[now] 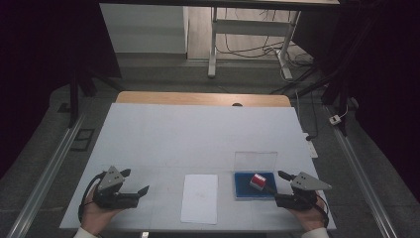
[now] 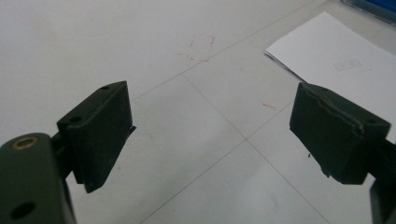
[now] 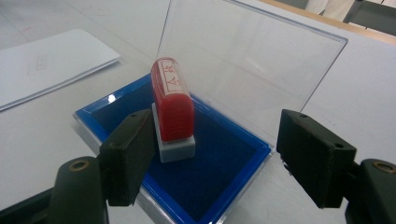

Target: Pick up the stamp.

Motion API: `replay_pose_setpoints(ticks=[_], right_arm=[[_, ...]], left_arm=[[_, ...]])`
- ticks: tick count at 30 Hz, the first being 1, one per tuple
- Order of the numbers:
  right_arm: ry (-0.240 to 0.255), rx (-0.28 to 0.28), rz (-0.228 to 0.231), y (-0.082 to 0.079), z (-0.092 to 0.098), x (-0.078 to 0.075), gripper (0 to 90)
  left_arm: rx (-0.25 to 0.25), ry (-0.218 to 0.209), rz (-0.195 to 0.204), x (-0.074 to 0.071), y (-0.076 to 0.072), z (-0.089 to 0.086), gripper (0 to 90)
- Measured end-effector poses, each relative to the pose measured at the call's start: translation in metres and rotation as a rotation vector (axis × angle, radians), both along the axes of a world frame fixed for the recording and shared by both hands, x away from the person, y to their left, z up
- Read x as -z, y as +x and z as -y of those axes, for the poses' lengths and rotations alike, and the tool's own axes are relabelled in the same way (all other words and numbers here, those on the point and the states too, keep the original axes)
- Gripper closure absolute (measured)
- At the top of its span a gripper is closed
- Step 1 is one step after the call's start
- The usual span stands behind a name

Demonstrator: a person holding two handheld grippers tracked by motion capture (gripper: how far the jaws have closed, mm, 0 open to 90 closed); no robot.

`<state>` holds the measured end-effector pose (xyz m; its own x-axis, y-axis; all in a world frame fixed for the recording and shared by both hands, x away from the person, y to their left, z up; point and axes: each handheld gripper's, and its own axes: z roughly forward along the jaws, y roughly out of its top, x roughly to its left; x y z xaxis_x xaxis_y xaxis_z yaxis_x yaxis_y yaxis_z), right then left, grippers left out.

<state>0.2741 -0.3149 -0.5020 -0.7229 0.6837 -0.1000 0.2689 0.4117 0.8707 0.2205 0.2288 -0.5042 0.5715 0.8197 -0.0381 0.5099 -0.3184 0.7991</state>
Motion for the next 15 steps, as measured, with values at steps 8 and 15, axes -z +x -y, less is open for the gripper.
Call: replay_pose_setpoints(ticks=[8, 15], right_arm=[[-0.018, -0.004, -0.007, -0.0007, -0.0008, -0.0018, 28.7], [-0.022, -0.002, -0.009, -0.0011, -0.0019, -0.0028, 29.4]], left_arm=[[0.014, 0.000, -0.006, 0.0008, -0.0001, 0.0017, 13.3], [0.012, 0.001, -0.012, 0.0016, 0.0004, 0.0007, 13.5]])
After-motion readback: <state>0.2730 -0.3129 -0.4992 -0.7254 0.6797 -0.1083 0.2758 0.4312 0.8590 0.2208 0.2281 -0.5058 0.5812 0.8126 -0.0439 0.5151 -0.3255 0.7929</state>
